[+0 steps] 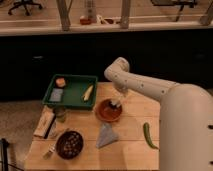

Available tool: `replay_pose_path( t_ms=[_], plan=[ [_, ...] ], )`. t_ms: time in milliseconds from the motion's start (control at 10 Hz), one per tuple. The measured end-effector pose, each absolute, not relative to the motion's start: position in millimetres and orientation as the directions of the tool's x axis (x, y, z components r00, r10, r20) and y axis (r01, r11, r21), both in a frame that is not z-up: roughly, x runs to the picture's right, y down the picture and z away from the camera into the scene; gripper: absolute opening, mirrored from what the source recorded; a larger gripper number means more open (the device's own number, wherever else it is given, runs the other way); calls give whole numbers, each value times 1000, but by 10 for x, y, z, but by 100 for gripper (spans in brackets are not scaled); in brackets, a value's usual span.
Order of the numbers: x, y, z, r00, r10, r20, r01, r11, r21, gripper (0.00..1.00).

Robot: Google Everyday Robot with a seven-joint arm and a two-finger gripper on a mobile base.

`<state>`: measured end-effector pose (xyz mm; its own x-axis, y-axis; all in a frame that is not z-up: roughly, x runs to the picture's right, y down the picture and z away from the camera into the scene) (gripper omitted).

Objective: Wipe red bowl with brush

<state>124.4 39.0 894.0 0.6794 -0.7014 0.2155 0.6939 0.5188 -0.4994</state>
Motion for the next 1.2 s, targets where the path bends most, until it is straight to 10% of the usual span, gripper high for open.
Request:
replay_pose_path(
  t_ms=[1200],
  plan=[
    [1399, 713, 8734, 642, -724, 252, 718, 453, -528, 0]
  ],
)
